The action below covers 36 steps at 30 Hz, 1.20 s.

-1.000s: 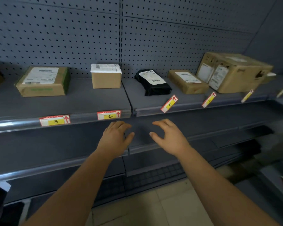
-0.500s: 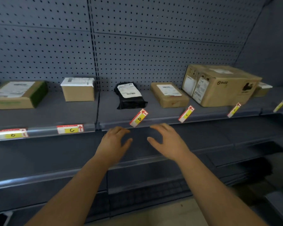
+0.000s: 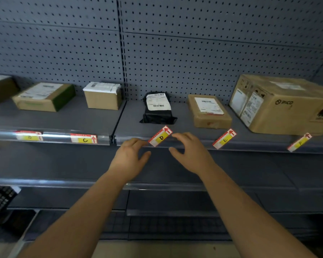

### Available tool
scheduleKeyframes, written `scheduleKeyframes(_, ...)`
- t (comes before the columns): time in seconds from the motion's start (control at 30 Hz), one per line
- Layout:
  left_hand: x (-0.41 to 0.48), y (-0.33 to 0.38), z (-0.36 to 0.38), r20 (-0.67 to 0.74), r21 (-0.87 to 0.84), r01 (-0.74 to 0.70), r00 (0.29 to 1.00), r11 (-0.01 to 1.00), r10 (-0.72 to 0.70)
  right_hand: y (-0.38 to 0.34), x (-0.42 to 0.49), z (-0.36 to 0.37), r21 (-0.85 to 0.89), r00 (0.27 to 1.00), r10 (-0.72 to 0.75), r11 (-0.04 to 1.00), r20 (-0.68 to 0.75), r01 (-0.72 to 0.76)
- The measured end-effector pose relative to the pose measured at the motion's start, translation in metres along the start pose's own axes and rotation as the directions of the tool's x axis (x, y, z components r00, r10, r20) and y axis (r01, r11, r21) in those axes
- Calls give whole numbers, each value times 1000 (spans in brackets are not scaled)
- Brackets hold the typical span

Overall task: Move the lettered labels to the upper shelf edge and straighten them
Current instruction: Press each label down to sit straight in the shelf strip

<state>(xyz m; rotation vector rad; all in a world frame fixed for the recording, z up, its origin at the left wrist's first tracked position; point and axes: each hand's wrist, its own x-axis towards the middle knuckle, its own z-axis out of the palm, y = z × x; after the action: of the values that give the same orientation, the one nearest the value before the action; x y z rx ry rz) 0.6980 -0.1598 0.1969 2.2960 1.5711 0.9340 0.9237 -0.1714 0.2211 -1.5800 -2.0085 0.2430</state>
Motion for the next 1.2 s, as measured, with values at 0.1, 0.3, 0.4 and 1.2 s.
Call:
scheduleKeyframes(0.1,11,-4,1,-2,-7,-9,1000,1000,9,-3,18,0,-32,1000,-21,999,-10,21)
scheduleKeyframes(0.3,31,-7,7,-38,-5,-51,998,999,51,-9,43,4,-204,996,-85,975,7,85)
scheduleKeyframes(0.4,36,-7,11,-41,-11,-46,998,999,46,-12,50,9,-263,995,-99,959,30,103)
scheduleKeyframes(1.2,37,-4,33,-49,88,-71,996,994,75,12,25,15,-275,997,-72,959,5,71)
